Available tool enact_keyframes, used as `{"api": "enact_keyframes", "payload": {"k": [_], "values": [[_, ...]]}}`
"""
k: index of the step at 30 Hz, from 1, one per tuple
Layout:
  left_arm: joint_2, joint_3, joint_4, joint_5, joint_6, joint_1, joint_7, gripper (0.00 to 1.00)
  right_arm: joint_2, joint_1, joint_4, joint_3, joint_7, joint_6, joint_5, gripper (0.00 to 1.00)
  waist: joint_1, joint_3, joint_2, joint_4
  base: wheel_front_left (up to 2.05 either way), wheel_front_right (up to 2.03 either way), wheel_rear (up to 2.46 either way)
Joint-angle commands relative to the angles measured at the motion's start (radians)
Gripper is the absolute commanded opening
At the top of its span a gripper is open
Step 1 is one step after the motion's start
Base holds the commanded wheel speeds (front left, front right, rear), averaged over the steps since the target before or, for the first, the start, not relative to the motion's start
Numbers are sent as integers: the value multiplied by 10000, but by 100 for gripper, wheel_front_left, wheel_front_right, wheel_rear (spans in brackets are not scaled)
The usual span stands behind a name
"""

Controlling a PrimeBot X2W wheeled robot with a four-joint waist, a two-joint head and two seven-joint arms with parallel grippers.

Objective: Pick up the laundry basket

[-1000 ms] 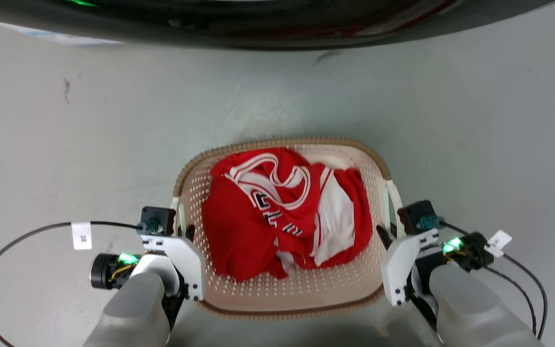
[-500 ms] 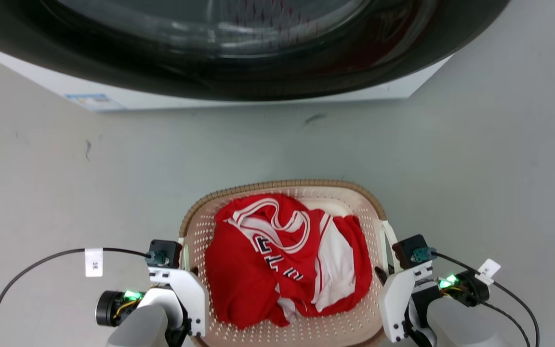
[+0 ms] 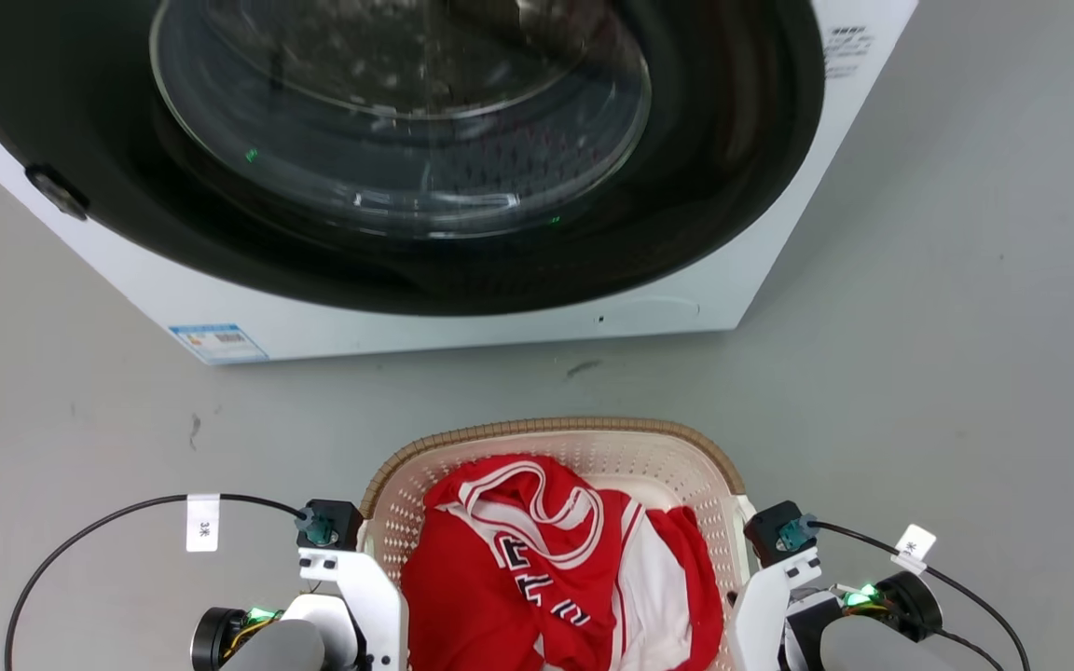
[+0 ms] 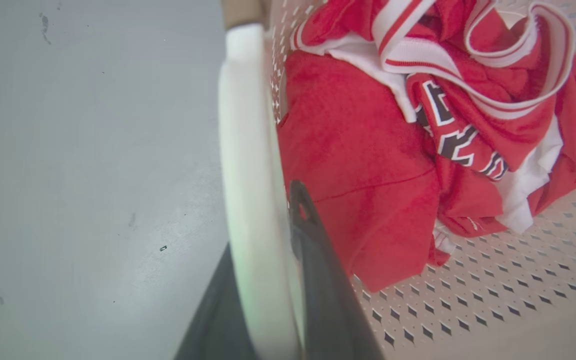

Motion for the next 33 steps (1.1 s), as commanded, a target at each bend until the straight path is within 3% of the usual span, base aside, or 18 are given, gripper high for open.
{"api": "enact_keyframes", "payload": {"k": [1, 18, 33], "values": [[-201, -204, -274, -114, -125, -53, 143, 0, 323, 14, -123, 231, 123, 139, 13, 0, 2, -325, 0, -37, 0, 0, 0], [481, -1933, -986, -1918, -125, -253, 2354, 0, -31, 23, -211, 1254, 1876, 138, 1266, 0, 2, -1976, 0, -120, 0, 0, 0], [629, -3022, -1068, -3171, -126, -41, 3425, 0, -377, -106, -428, 2226, 2645, 127, 2152, 0, 2, -2778, 0, -60, 0, 0, 0]]}}
